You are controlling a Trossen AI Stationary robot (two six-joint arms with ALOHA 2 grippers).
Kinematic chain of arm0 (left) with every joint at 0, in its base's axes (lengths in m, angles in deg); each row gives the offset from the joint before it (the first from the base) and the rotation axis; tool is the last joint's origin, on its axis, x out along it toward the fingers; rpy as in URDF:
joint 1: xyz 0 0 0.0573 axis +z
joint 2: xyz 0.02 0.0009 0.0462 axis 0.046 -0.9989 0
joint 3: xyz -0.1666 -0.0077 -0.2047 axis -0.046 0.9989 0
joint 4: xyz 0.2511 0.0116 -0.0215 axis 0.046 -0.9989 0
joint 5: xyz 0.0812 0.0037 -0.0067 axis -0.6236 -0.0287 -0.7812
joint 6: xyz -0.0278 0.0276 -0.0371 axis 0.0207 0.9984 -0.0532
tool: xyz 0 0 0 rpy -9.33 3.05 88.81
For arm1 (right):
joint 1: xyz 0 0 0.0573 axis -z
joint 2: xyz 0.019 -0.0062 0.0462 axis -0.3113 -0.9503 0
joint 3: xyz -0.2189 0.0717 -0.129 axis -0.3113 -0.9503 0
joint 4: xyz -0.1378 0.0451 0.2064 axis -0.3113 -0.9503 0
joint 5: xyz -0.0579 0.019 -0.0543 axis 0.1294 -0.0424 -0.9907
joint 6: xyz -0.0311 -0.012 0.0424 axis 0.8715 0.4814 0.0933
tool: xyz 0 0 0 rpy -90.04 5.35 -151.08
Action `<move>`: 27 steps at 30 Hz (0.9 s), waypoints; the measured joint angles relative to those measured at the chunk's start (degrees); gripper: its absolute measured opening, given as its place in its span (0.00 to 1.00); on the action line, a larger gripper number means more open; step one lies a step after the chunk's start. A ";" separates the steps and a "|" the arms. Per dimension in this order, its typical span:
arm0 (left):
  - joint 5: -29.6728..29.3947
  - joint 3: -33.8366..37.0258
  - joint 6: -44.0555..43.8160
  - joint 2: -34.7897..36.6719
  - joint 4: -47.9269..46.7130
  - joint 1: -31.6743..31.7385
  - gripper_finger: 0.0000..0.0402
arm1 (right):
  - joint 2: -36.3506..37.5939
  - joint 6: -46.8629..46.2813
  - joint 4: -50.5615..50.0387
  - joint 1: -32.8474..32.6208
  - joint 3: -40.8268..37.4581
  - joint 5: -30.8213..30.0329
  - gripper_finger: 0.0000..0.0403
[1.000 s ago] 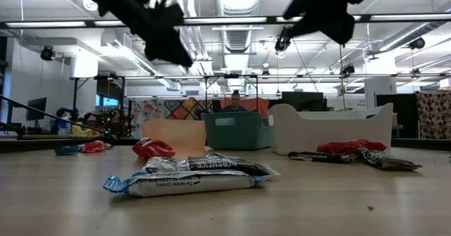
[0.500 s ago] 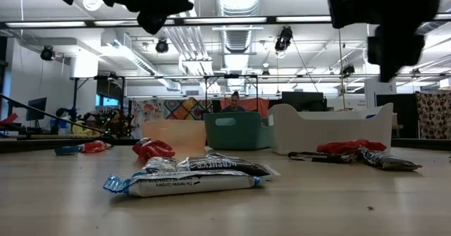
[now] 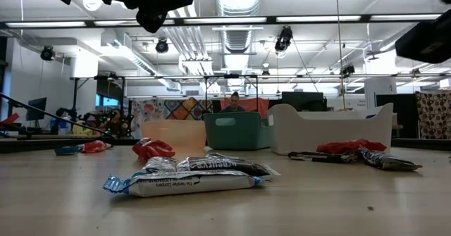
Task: Sort candy
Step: Put the white chocolate bar into the green bin
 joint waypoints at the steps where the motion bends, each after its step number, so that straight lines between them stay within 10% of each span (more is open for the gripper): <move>1: -0.40 0.00 0.01 0.00 0.01 0.00 0.23 | 0.00 1.54 -0.06 -1.03 -0.02 -1.11 0.34; 27: -0.63 0.04 0.24 -2.99 0.17 0.04 0.23 | -12.29 6.47 -0.14 -7.77 7.27 -9.38 0.34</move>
